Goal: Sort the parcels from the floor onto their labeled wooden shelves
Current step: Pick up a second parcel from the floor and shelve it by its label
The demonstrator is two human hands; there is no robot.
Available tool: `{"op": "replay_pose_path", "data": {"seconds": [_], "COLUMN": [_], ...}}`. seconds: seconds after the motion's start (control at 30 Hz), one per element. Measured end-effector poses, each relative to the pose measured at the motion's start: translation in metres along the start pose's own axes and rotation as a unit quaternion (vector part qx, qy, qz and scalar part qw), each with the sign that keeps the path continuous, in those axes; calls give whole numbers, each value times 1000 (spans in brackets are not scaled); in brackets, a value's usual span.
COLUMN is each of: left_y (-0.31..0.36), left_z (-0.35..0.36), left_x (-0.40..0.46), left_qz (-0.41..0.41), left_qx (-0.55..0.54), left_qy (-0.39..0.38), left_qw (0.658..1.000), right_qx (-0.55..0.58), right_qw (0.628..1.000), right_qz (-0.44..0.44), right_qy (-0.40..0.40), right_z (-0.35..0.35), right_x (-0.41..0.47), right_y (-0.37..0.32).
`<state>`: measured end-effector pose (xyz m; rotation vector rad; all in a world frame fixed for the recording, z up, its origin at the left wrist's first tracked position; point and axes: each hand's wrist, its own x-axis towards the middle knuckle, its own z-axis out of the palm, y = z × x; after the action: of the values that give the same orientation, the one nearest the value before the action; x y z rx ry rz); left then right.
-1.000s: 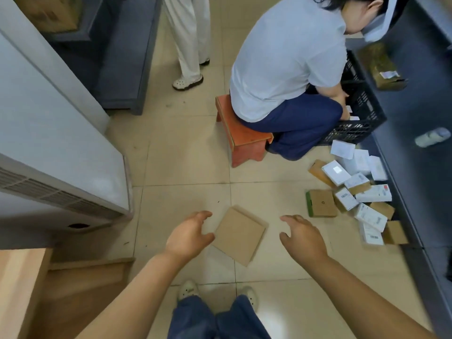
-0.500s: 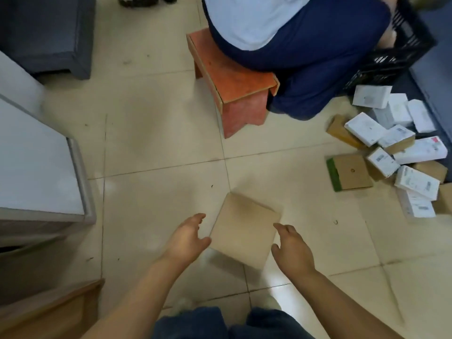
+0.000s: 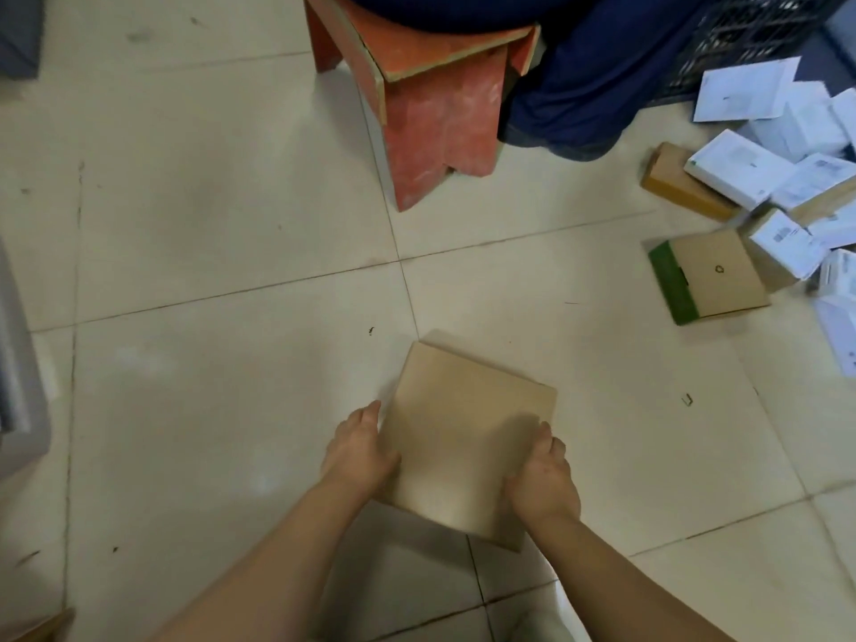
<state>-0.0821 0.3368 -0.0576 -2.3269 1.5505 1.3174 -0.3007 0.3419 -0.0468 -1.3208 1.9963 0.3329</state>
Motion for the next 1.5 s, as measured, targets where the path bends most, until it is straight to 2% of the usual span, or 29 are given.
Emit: {"op": "replay_pose_path", "data": {"seconds": [0.13,0.23,0.4,0.67,0.97,1.2,1.33,1.5], "left_y": [-4,-2,0,20,48,88,105,115], "left_z": [16,16,11,-41,-140,-257,-331,-408], "left_x": [19,25,8,-55,-168,-280,-342,-407], "left_qz": [-3,-21,-41,-25,-47,-51,-41,-22], "left_qx": [-98,-152,-113,-150,-215,-313,-368,-406], "left_qy": [-13,-48,-52,-14,67,130,160,179], "left_qw": [995,987,991,988,973,939,915,896], "right_qx": [191,254,260,299,320,342,382,417], "right_qw": [976,960,955,949,941,937,922,904], "right_qz": [106,119,127,83,72,-13,-10,-16], "right_qy": [17,-3,-63,-65,-80,-69,-63,-96], "right_z": [10,13,6,-54,-154,-255,-314,-386], "right_x": [20,26,10,-48,-160,-262,-322,-386], "right_y": [1,-3,-14,-26,-80,-133,-171,-204]}}
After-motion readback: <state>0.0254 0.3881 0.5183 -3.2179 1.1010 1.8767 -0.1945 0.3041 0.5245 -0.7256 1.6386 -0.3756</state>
